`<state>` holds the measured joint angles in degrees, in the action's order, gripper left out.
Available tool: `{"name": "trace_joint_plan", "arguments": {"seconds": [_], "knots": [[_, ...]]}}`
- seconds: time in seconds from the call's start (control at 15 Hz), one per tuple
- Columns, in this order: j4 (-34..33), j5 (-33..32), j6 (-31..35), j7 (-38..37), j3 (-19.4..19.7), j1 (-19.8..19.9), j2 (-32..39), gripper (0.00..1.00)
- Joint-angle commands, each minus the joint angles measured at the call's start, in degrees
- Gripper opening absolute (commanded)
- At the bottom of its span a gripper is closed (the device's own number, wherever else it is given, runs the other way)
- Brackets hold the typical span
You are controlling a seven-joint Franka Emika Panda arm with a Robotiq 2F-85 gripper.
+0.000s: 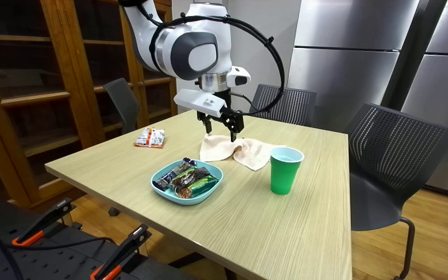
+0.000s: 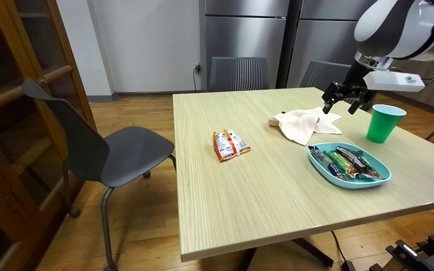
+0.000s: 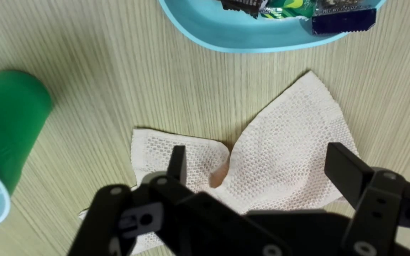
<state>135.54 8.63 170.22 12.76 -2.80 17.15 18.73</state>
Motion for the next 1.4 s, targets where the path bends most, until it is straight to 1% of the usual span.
{"name": "trace_joint_plan", "arguments": {"seconds": [0.0,0.2,0.47,0.6,0.8,1.33], "knots": [[-0.37,0.12,1.78,0.65,-0.31,0.16,0.59,1.00],[-2.21,-0.80,1.42,1.02,-0.02,0.24,1.69,1.00],[-7.12,-3.52,-1.93,1.79,1.33,-0.36,5.29,1.00],[-9.59,-4.51,-2.68,2.28,1.17,-0.02,7.26,1.00],[-13.26,-5.07,-3.62,4.20,-0.17,1.00,10.16,1.00],[-22.06,-6.44,-7.17,5.52,0.03,0.74,17.49,1.00]]}}
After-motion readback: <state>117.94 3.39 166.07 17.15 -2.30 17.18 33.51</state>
